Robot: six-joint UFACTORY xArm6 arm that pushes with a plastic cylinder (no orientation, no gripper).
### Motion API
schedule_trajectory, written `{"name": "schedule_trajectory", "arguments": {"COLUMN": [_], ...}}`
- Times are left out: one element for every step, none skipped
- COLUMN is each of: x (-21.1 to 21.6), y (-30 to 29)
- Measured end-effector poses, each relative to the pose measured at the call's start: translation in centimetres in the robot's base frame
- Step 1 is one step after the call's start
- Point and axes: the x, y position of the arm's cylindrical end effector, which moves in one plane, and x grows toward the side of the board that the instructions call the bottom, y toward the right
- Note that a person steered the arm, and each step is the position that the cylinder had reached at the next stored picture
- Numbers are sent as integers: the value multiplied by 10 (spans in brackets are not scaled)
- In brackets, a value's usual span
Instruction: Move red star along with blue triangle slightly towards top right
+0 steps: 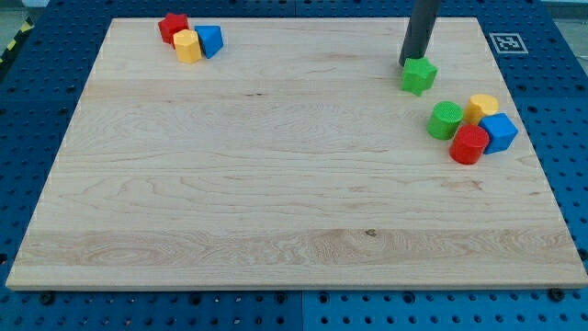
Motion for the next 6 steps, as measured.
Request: {"name": "schedule_trajectory", "arguments": {"x": [25,40,41,42,42,34], "y": [-11,-12,-40,-121,-213,-305]}}
